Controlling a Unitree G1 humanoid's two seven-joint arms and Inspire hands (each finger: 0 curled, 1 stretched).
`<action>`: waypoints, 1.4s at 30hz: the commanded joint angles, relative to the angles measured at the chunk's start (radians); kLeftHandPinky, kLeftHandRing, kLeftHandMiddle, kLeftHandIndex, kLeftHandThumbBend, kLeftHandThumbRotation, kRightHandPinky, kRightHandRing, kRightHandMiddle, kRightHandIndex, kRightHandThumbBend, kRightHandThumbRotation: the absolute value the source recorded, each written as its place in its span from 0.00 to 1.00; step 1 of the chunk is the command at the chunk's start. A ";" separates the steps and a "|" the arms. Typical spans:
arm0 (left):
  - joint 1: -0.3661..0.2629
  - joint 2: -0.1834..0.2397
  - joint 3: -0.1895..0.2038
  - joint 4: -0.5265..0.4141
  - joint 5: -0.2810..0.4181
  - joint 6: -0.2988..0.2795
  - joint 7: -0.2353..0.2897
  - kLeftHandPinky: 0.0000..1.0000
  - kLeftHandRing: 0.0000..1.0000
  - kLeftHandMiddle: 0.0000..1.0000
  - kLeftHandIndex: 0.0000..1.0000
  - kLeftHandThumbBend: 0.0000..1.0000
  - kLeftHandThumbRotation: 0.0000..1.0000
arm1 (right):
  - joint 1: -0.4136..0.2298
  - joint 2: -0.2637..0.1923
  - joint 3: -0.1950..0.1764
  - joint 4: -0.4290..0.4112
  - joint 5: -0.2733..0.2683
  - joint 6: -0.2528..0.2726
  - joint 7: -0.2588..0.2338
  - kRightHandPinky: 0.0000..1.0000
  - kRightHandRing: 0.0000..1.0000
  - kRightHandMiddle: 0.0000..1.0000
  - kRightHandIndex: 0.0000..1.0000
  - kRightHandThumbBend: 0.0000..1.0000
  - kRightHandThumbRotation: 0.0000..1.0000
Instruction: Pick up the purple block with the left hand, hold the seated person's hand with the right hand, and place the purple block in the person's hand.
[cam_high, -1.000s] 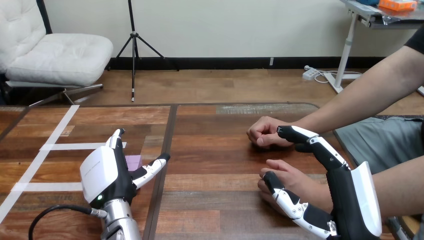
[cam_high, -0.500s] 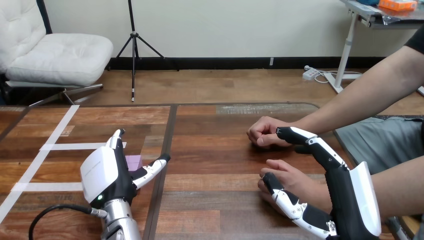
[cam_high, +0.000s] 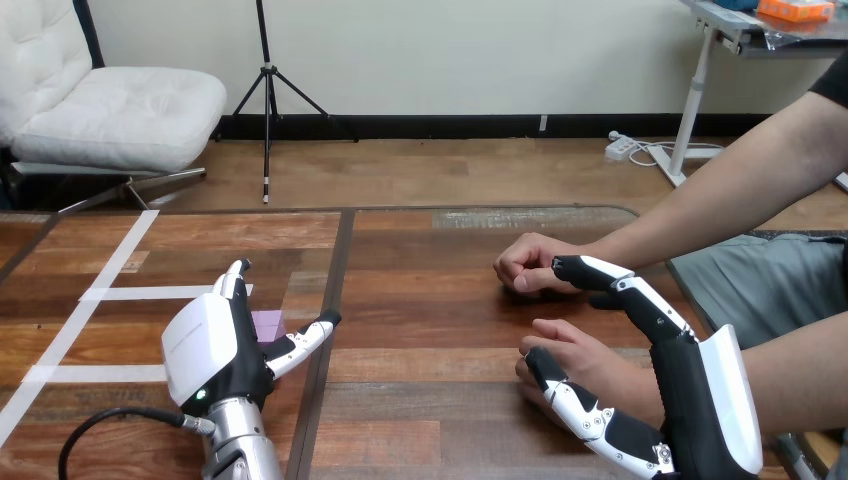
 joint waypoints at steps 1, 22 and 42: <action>-0.086 0.010 -0.011 0.006 0.003 -0.023 0.007 0.80 0.86 0.89 0.89 0.86 0.56 | -0.027 -0.006 -0.010 -0.069 0.015 0.005 0.003 0.71 0.76 0.76 0.75 0.48 0.25; -0.122 0.018 -0.036 0.044 0.020 0.011 -0.011 0.81 0.87 0.89 0.88 0.82 0.55 | -0.032 -0.010 -0.010 -0.065 0.012 0.000 -0.004 0.70 0.76 0.76 0.75 0.48 0.26; -0.150 0.026 -0.055 0.071 0.029 0.041 -0.014 0.82 0.86 0.88 0.87 0.79 0.50 | -0.030 -0.005 -0.012 -0.070 0.009 0.004 -0.009 0.69 0.75 0.75 0.74 0.49 0.28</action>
